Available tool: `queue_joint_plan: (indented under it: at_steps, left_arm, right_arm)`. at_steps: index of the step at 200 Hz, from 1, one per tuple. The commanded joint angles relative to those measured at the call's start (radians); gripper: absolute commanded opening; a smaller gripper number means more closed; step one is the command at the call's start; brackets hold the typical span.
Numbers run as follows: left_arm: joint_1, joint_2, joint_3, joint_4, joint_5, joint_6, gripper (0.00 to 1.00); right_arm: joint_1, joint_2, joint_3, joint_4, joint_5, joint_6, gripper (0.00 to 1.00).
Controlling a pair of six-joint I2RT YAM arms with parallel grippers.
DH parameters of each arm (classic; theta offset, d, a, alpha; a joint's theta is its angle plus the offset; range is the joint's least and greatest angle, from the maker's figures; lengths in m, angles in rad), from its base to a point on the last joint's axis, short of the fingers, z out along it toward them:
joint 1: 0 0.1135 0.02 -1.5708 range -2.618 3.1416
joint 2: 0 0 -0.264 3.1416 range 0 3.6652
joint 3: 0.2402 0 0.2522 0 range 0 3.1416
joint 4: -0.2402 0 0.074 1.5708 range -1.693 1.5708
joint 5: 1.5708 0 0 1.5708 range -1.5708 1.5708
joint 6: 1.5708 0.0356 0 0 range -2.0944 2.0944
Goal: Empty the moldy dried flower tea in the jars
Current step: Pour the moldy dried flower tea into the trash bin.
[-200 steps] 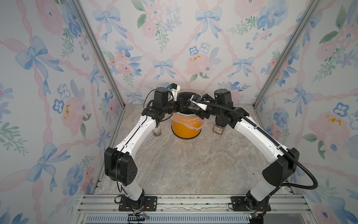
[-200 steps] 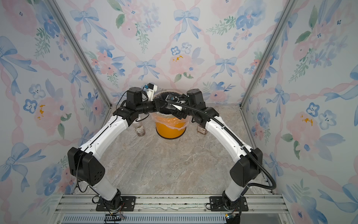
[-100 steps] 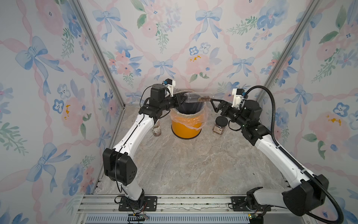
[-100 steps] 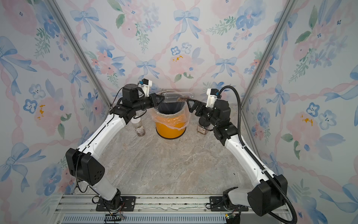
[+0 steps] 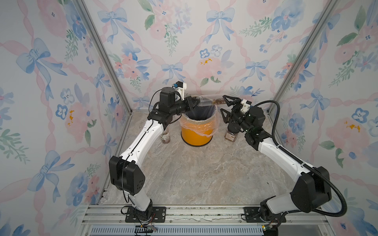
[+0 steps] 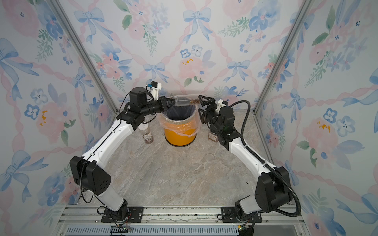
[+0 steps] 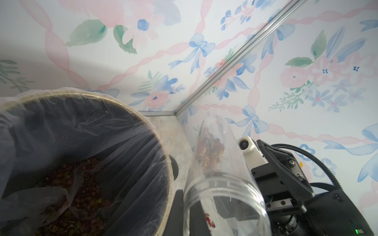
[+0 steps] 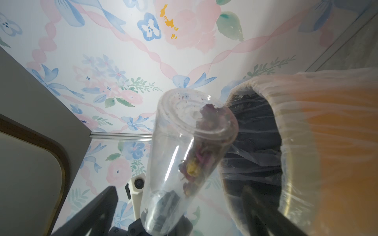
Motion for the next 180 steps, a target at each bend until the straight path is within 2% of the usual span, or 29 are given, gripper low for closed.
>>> queue_joint_plan:
  at_steps: [1, 37, 128, 180]
  left_arm:
    - [-0.007, 0.009, 0.016, 0.025, 0.024, -0.012, 0.00]
    - [-0.016, 0.010, 0.011, 0.025, 0.026, -0.015, 0.00]
    - [-0.015, 0.004, -0.015, 0.026, 0.023, -0.016, 0.00]
    - [-0.016, 0.013, -0.027, 0.026, 0.008, -0.014, 0.00]
  right_arm:
    - [0.016, 0.067, 0.058, 0.057, 0.026, 0.072, 0.97]
    - [0.037, 0.132, 0.123, 0.068, 0.056, 0.087, 1.00]
    - [0.071, 0.202, 0.159, 0.136, 0.133, 0.119, 0.61]
    - [0.076, 0.201, 0.135, 0.167, 0.171, 0.135, 0.49]
